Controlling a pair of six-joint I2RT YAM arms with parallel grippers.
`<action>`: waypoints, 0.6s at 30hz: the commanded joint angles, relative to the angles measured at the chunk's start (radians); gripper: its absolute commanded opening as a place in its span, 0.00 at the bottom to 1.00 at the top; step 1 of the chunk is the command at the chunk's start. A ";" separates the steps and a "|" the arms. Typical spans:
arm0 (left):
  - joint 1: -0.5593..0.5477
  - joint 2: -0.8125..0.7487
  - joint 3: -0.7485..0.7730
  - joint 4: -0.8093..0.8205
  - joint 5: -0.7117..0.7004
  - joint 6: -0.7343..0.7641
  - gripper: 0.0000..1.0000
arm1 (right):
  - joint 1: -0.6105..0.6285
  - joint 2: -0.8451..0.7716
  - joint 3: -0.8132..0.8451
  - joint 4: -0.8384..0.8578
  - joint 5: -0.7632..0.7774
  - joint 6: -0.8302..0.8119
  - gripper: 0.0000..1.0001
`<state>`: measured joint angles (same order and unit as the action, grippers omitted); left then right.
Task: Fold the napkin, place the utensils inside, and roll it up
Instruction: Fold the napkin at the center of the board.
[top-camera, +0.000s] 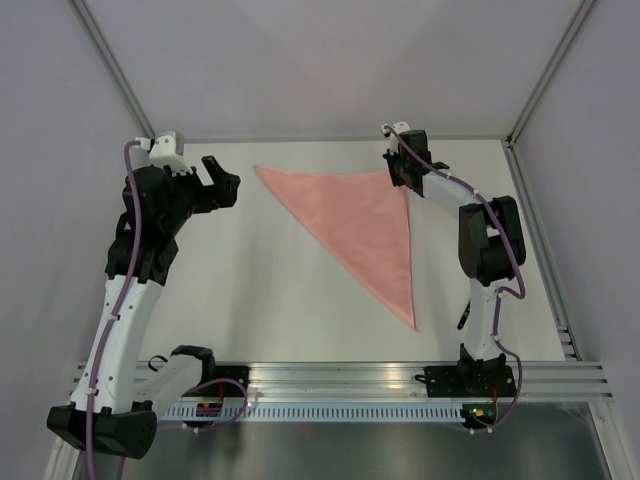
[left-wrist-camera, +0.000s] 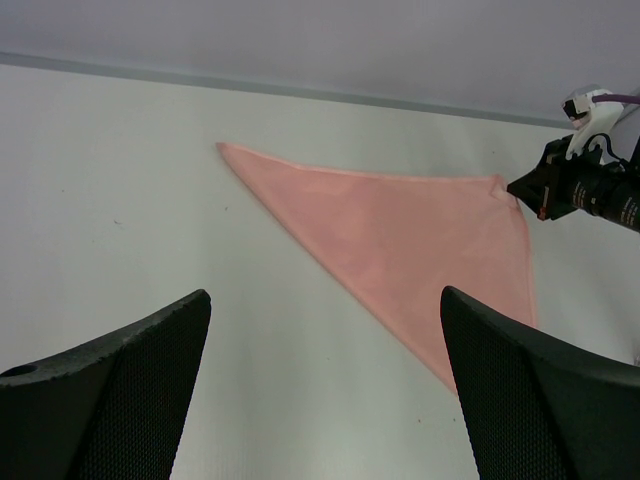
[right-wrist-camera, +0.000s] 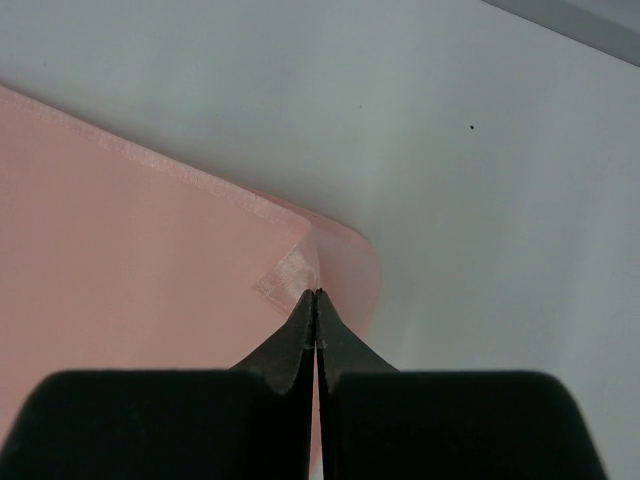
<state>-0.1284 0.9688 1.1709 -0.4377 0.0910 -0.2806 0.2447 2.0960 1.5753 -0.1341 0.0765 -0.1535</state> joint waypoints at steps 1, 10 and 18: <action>0.004 0.001 -0.007 0.037 0.030 -0.051 1.00 | -0.007 0.021 0.043 0.018 0.020 -0.003 0.00; 0.006 0.004 -0.010 0.039 0.030 -0.052 1.00 | -0.008 0.042 0.046 0.021 0.029 -0.006 0.01; 0.004 0.001 -0.028 0.047 0.024 -0.049 1.00 | -0.015 0.070 0.068 0.005 0.054 -0.003 0.14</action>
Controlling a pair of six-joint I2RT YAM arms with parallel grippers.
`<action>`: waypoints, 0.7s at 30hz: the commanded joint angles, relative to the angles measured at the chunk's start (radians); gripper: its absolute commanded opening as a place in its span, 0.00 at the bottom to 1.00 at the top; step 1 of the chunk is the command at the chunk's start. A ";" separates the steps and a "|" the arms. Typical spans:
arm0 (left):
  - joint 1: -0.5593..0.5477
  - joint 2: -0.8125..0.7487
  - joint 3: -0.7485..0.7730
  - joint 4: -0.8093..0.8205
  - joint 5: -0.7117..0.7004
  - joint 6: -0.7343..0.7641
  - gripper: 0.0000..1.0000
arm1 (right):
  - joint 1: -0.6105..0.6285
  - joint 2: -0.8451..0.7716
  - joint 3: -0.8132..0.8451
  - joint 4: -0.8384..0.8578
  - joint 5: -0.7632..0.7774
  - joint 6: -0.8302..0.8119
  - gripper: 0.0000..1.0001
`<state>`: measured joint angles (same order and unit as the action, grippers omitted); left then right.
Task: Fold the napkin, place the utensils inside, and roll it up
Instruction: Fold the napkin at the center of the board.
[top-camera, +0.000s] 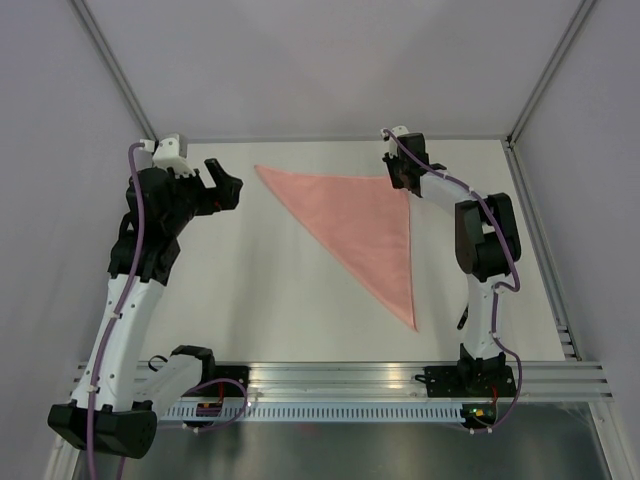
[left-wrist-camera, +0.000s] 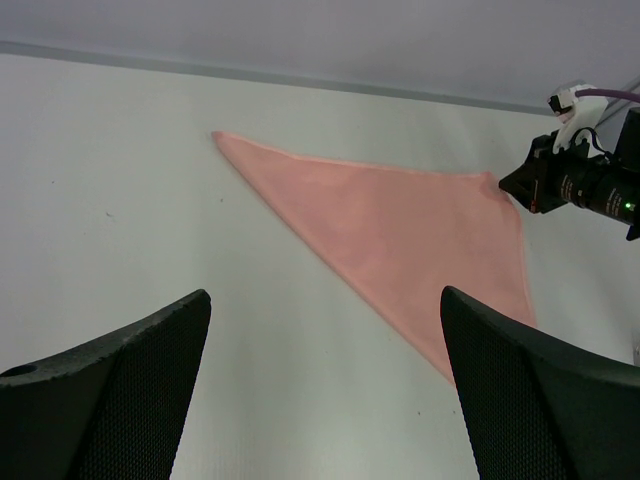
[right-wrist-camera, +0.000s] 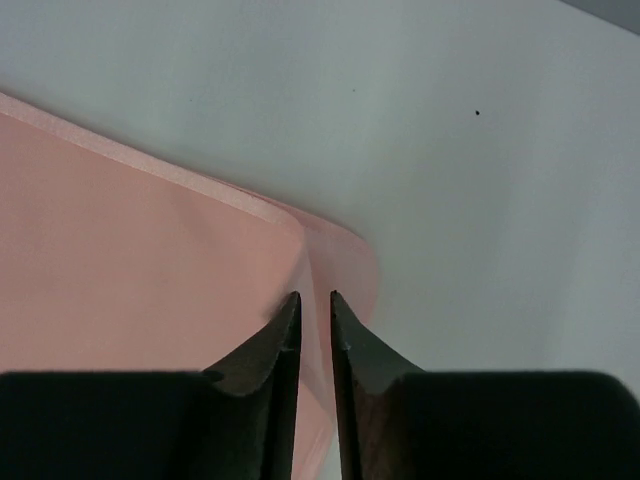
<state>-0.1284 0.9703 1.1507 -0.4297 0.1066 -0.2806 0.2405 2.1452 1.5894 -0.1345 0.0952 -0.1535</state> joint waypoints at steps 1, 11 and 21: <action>0.004 -0.001 -0.009 0.039 0.008 -0.048 1.00 | -0.007 0.024 0.061 0.001 0.040 -0.003 0.26; 0.006 -0.013 -0.037 0.055 0.022 -0.066 1.00 | -0.023 0.033 0.121 -0.062 0.060 0.015 0.55; 0.004 -0.056 -0.092 0.117 0.033 -0.132 1.00 | -0.098 -0.047 0.129 -0.192 -0.023 0.064 0.56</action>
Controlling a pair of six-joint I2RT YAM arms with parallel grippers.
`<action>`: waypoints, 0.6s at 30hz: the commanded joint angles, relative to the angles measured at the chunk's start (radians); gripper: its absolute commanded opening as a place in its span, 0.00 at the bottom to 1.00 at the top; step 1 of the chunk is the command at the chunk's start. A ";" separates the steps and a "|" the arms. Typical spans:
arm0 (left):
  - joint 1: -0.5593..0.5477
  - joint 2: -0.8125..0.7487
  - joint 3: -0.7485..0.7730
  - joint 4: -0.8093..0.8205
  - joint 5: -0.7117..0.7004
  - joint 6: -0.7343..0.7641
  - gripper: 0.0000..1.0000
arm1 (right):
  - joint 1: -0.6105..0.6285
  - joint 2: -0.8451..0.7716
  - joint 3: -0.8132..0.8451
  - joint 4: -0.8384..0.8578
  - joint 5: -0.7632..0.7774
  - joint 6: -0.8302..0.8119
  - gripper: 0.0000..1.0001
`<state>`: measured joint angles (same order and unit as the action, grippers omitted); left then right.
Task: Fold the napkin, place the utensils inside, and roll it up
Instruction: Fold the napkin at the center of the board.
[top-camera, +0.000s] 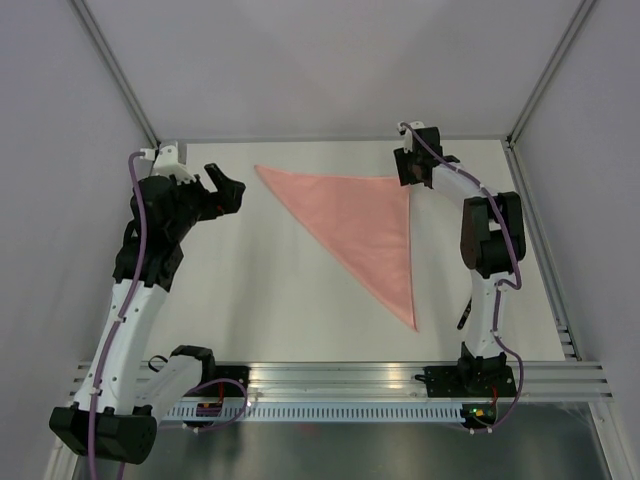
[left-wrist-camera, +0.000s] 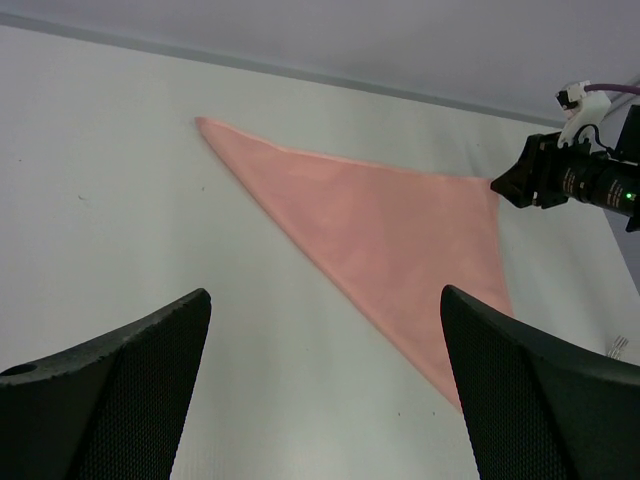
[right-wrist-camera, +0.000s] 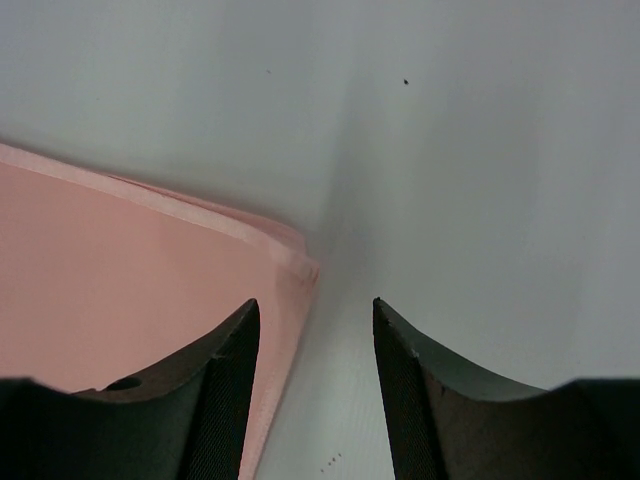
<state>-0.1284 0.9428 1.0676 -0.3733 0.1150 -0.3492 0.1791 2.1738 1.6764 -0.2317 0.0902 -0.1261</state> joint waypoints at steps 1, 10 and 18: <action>0.004 -0.035 -0.015 0.068 0.025 -0.068 1.00 | -0.061 -0.089 0.025 -0.103 -0.023 0.043 0.55; 0.006 -0.087 -0.129 0.198 0.067 -0.157 1.00 | -0.220 -0.377 -0.277 -0.253 -0.050 0.069 0.55; 0.004 -0.110 -0.242 0.313 0.127 -0.231 1.00 | -0.315 -0.617 -0.547 -0.420 -0.059 0.002 0.56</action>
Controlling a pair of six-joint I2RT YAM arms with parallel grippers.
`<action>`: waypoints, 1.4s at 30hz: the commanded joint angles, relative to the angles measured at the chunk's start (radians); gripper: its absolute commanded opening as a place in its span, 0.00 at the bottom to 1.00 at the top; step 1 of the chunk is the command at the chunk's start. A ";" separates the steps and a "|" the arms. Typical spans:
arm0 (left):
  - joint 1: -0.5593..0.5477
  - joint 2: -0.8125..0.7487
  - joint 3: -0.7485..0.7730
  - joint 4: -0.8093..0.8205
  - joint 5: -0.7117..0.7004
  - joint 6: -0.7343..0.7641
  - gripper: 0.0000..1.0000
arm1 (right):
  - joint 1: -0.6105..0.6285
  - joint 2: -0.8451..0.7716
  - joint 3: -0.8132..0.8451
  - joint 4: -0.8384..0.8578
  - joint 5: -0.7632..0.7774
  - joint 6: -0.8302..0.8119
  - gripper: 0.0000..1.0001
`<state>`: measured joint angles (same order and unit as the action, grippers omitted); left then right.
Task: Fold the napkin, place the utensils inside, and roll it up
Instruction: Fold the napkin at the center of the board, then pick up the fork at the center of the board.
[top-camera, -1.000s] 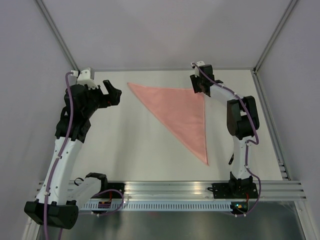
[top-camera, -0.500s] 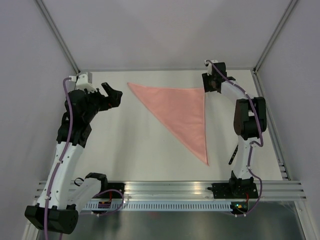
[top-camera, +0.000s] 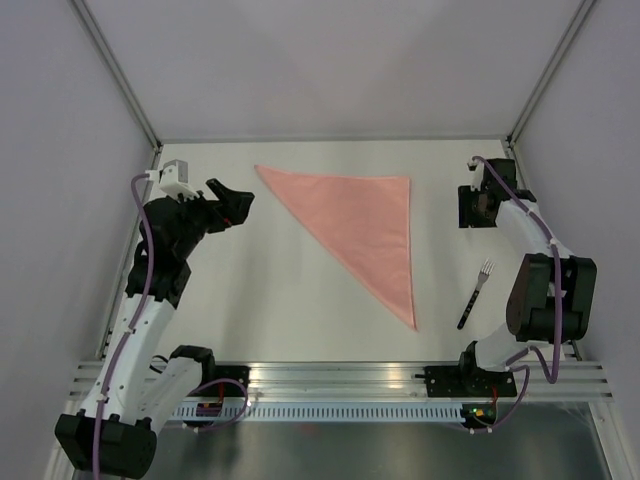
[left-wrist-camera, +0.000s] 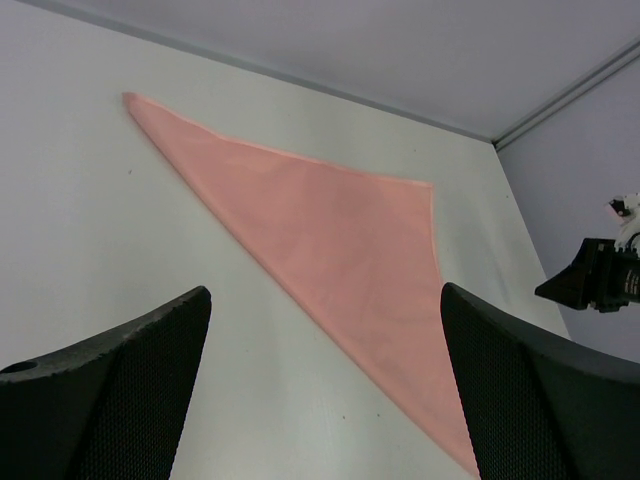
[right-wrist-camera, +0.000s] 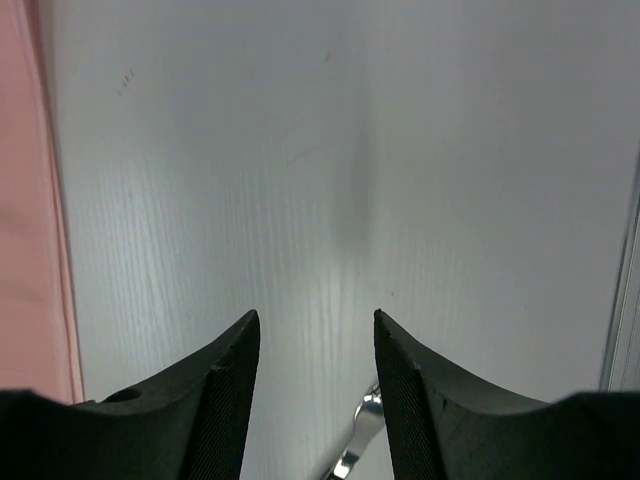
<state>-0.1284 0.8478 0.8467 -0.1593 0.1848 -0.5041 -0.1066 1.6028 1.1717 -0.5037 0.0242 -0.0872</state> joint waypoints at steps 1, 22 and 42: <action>0.004 -0.010 -0.029 0.110 0.068 -0.082 1.00 | -0.037 -0.056 -0.062 -0.166 0.005 -0.051 0.56; 0.004 0.030 -0.138 0.254 0.113 -0.091 1.00 | -0.122 -0.177 -0.256 -0.469 0.000 -0.601 0.49; 0.004 0.042 -0.135 0.262 0.102 -0.080 1.00 | -0.156 -0.150 -0.380 -0.335 0.086 -0.715 0.38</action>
<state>-0.1284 0.8986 0.7052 0.0628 0.2726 -0.5774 -0.2584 1.4288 0.7971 -0.8455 -0.0101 -0.7944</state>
